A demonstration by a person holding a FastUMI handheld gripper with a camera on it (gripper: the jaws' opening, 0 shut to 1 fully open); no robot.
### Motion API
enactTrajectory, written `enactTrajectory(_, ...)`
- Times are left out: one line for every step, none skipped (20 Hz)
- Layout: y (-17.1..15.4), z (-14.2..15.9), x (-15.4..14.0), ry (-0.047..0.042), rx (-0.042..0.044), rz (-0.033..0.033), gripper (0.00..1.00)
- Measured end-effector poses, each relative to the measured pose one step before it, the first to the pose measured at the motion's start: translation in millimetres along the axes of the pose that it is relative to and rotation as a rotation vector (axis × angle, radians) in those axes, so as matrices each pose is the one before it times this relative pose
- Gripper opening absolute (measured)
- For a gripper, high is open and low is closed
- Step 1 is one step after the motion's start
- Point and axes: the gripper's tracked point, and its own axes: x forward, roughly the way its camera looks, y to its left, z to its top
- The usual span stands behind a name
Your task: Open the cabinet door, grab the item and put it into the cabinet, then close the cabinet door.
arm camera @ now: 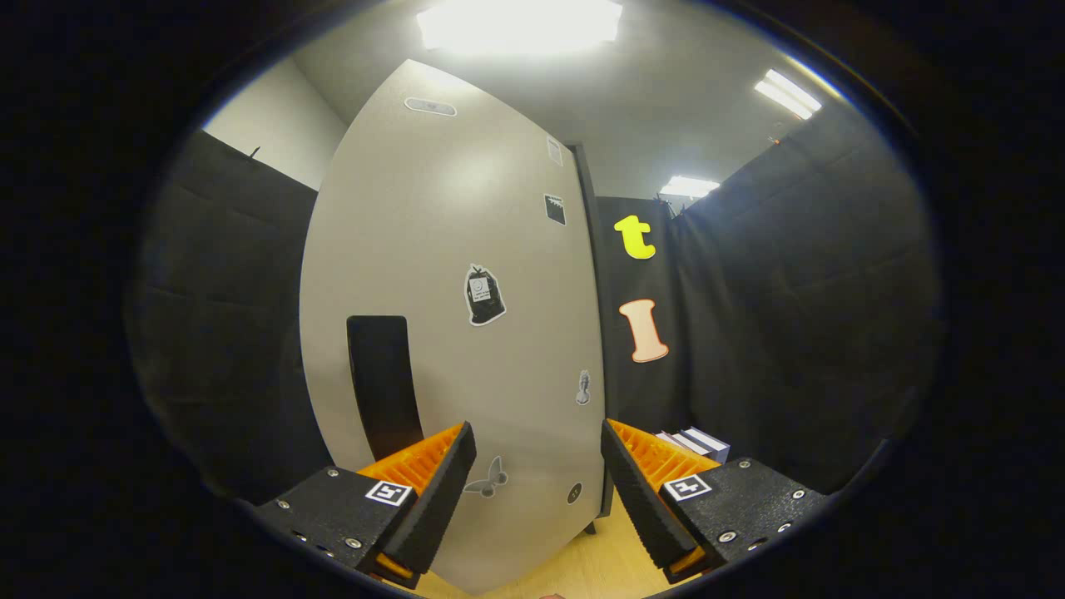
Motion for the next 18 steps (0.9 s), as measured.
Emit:
enactTrajectory(7.03,-0.78,5.39,0.00366,0.00172,0.01282,0.94)
enactTrajectory(5.58,-2.02,6.33,0.00534,0.00167,0.01238,0.94)
enactTrajectory(9.18,-2.46,7.85,0.00874,0.00432,0.01837,0.94)
enactTrajectory(8.50,-3.33,6.88,0.00782,0.00436,0.01496,0.94)
enactTrajectory(7.48,-1.92,7.05,0.00648,0.00318,0.01386,0.94)
enactTrajectory(9.42,-3.04,7.70,0.00803,0.00322,0.01761,0.94)
enactTrajectory(8.36,-2.70,6.99,0.00714,0.00346,0.01658,0.94)
enactTrajectory(7.51,-4.03,7.75,0.00982,0.00256,0.01420,0.94)
enactTrajectory(6.49,-4.38,7.11,0.01358,0.00204,0.00844,0.94)
enactTrajectory(4.74,-3.80,8.45,0.01289,-0.00083,0.00586,0.94)
enactTrajectory(2.61,-2.83,5.51,0.01204,0.00040,0.00073,0.94)
enactTrajectory(1.79,-2.93,5.60,0.01033,0.00596,-0.00122,0.94)
enactTrajectory(1.06,-0.33,2.99,0.00117,0.00677,-0.00192,0.94)
enactTrajectory(0.72,-0.27,3.67,0.00120,0.00208,-0.00001,0.94)
enactTrajectory(0.99,1.23,0.17,-0.00008,-0.00215,0.00058,0.94)
enactTrajectory(0.28,0.66,0.76,0.00092,-0.00393,0.00123,0.94)
enactTrajectory(0.70,1.05,-0.34,0.00006,-0.00250,0.00278,0.94)
enactTrajectory(2.36,2.36,-1.67,-0.00172,0.00286,0.00442,0.94)
